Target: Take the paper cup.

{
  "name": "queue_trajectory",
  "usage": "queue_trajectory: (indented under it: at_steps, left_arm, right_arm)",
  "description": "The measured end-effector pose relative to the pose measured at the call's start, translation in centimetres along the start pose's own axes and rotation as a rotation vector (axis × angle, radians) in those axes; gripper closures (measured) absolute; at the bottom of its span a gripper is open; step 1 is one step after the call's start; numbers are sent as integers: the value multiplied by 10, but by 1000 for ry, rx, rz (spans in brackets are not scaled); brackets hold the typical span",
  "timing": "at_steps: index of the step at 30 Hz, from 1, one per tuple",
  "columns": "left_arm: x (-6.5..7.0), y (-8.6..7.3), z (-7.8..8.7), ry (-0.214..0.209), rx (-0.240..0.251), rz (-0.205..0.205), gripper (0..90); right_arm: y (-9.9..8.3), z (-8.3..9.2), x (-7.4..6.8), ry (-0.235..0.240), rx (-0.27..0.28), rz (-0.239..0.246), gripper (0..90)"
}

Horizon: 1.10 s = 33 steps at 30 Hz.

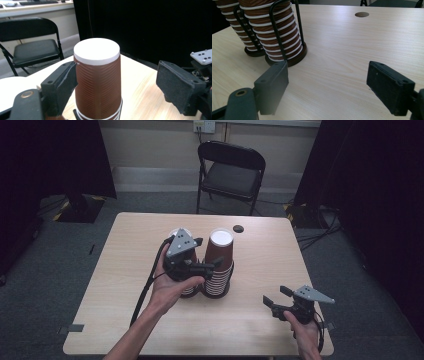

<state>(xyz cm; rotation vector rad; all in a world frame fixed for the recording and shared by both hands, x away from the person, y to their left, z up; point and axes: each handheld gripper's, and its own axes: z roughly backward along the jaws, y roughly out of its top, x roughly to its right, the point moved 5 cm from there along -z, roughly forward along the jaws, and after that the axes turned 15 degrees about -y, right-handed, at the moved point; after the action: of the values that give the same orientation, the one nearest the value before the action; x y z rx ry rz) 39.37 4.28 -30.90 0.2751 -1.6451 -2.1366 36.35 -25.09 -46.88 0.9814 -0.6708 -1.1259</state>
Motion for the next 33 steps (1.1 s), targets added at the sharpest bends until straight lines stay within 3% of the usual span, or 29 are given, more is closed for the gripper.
queue_trajectory:
  at_steps: [8,12,16,18,20,22,30,33]
  left_arm:
    - [-2,17,-11,26,-18,-23,159]
    - [-8,24,-19,39,-44,-16,161]
    - [-14,26,-27,48,-72,-5,164]
    - [-16,26,-31,19,-83,25,166]
    - [-18,26,-35,66,-107,11,172]
    - [-19,28,-37,52,-91,27,173]
    - [-23,30,-51,86,-116,16,179]
    - [-22,32,-59,85,-125,30,180]
  right_arm:
    - [0,0,0,2,0,6,173]
    - [0,0,-1,6,1,10,173]
    - [0,0,-1,10,2,13,173]
    - [0,0,-1,14,1,11,173]
    - [-1,0,-1,18,0,11,173]
    - [-1,0,-1,18,0,12,173]
    - [0,0,-1,24,3,11,173]
    - [-1,0,-2,29,-2,12,173]
